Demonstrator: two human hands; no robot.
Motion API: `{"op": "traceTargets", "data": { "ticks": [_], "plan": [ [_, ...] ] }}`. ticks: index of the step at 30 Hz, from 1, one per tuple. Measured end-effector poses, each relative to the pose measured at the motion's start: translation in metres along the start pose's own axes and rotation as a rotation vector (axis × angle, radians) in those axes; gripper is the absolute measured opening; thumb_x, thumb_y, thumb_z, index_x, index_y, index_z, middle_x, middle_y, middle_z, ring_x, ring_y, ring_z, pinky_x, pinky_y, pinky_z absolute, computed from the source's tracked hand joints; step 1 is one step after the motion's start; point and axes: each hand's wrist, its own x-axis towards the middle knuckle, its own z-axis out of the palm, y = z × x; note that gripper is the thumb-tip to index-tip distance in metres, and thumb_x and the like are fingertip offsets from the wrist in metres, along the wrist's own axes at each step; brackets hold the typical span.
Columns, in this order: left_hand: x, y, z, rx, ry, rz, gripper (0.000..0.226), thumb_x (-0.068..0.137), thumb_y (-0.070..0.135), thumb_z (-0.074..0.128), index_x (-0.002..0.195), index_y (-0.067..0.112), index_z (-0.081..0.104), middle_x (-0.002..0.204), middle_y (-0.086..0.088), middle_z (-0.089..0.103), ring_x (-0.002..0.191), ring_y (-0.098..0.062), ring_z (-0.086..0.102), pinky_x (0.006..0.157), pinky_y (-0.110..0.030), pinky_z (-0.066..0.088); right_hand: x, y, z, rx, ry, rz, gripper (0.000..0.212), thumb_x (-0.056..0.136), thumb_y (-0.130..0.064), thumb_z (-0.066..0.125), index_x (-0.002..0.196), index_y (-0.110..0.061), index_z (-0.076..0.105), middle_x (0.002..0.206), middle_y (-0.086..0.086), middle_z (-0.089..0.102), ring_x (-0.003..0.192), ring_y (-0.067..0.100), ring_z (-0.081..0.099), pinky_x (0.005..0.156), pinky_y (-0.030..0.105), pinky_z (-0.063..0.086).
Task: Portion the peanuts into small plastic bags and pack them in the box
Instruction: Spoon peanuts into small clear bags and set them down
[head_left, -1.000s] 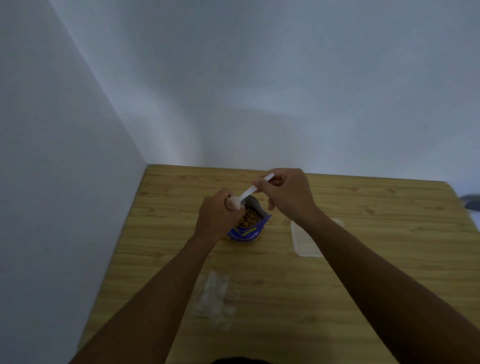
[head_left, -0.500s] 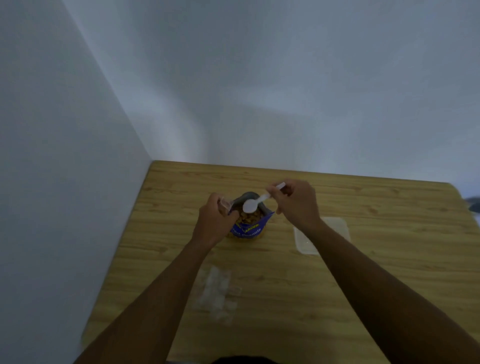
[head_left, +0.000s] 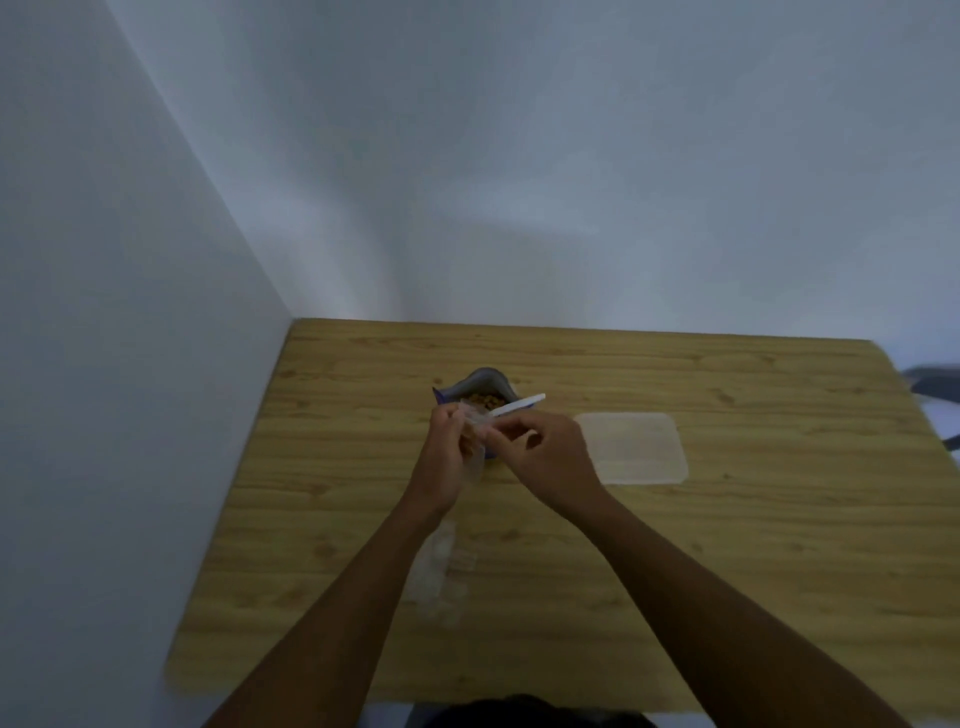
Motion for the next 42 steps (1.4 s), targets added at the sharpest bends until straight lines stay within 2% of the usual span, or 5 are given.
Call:
{"op": "traceTargets", "data": {
  "ticks": [10,25,29,34,42],
  "plan": [
    [-0.028,-0.028,0.008,0.177,0.022,0.219,0.016,0.097,0.02,0.059,0.098,0.013,0.074,0.089,0.005,0.074,0.082,-0.006,0.068,0.072,-0.017,0.051,-0.033,0.046,-0.016,0.036,0.121,0.115,0.006,0.087,-0.021,0.077,0.082,-0.025,0.078,0.072,-0.018,0.07,0.068,-0.002,0.064,0.062,0.01,0.044],
    [-0.06,-0.119,0.052,0.425,-0.092,-0.229,0.017,0.094,0.024,0.06,0.097,0.015,0.074,0.092,-0.001,0.075,0.083,-0.014,0.069,0.079,-0.033,0.057,-0.099,0.136,0.007,0.082,0.01,0.583,0.014,0.088,-0.017,0.073,0.077,-0.024,0.075,0.068,-0.001,0.075,0.064,0.017,0.073,0.069,0.047,0.062],
    [-0.06,-0.129,0.048,0.458,-0.196,-0.33,0.023,0.092,0.026,0.056,0.105,0.018,0.073,0.103,0.0,0.074,0.091,-0.015,0.069,0.083,-0.037,0.058,-0.1,0.15,0.005,-0.008,-0.035,0.561,0.002,0.084,-0.022,0.076,0.084,-0.024,0.078,0.075,-0.004,0.077,0.071,0.013,0.073,0.078,0.045,0.06],
    [-0.063,-0.124,0.017,0.504,0.009,-0.243,0.02,0.093,0.019,0.054,0.107,0.02,0.069,0.096,0.0,0.072,0.083,-0.015,0.067,0.075,-0.032,0.057,-0.1,0.142,0.004,-0.34,-0.094,0.382,0.044,0.089,-0.029,0.069,0.131,-0.017,0.061,0.121,0.007,0.062,0.111,0.024,0.058,0.093,0.037,0.051],
    [-0.074,-0.14,-0.05,0.678,0.224,-0.2,0.025,0.087,0.01,0.066,0.112,0.008,0.063,0.106,-0.009,0.057,0.089,-0.016,0.053,0.075,-0.019,0.036,-0.088,0.107,0.074,-0.455,-0.287,0.045,0.028,0.09,-0.026,0.052,0.109,-0.016,0.07,0.1,0.005,0.066,0.097,0.026,0.059,0.085,0.039,0.049]
  ]
}}
